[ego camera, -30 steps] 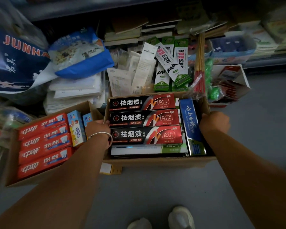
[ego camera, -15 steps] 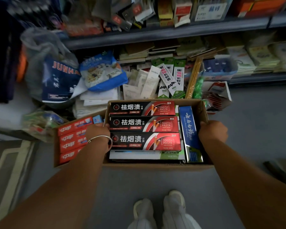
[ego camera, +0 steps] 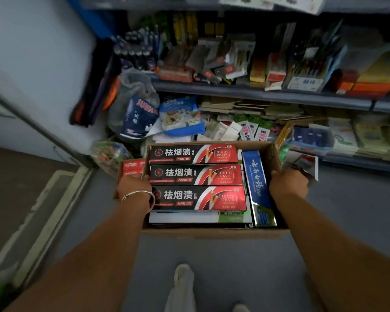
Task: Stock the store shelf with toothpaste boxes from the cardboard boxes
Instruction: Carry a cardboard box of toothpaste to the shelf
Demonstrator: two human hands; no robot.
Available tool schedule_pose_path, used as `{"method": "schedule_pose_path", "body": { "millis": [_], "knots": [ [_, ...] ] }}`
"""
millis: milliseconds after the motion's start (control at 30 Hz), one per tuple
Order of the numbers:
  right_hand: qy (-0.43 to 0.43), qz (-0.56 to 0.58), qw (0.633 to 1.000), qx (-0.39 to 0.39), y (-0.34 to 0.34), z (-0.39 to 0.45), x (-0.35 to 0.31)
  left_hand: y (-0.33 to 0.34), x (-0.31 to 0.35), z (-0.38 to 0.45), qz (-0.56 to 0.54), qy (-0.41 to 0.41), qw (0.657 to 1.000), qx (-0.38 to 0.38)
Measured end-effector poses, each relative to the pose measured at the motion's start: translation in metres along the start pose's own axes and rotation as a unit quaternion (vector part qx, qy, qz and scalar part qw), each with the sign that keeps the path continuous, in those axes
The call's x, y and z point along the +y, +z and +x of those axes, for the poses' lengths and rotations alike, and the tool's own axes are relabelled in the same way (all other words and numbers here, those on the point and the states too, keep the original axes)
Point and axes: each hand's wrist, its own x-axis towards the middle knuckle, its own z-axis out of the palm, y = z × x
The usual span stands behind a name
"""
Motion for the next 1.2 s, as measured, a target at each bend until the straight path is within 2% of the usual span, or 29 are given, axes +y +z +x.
{"method": "schedule_pose_path", "body": {
  "millis": [200, 400, 567, 833, 1067, 1200],
  "knots": [
    [-0.084, -0.05, 0.995, -0.033, -0.047, -0.024, -0.019, -0.054, 0.001, -0.075, -0.049, -0.023, 0.997, 0.057],
    [-0.176, -0.105, 0.976, -0.069, -0.065, -0.064, -0.03, -0.11, -0.014, -0.14, -0.117, -0.07, 0.986, 0.098],
    [-0.232, -0.114, 0.961, -0.095, -0.061, -0.112, -0.03, -0.159, -0.047, -0.178, -0.141, -0.092, 0.972, 0.162],
    [-0.316, -0.124, 0.929, -0.146, -0.042, -0.202, -0.007, -0.232, -0.135, -0.233, -0.193, -0.157, 0.926, 0.286],
    [-0.426, -0.174, 0.86, -0.222, -0.024, -0.283, 0.004, -0.281, -0.202, -0.301, -0.197, -0.225, 0.88, 0.369],
    [-0.487, -0.175, 0.814, -0.263, -0.023, -0.326, 0.014, -0.296, -0.23, -0.347, -0.208, -0.279, 0.831, 0.434]
  ]
}}
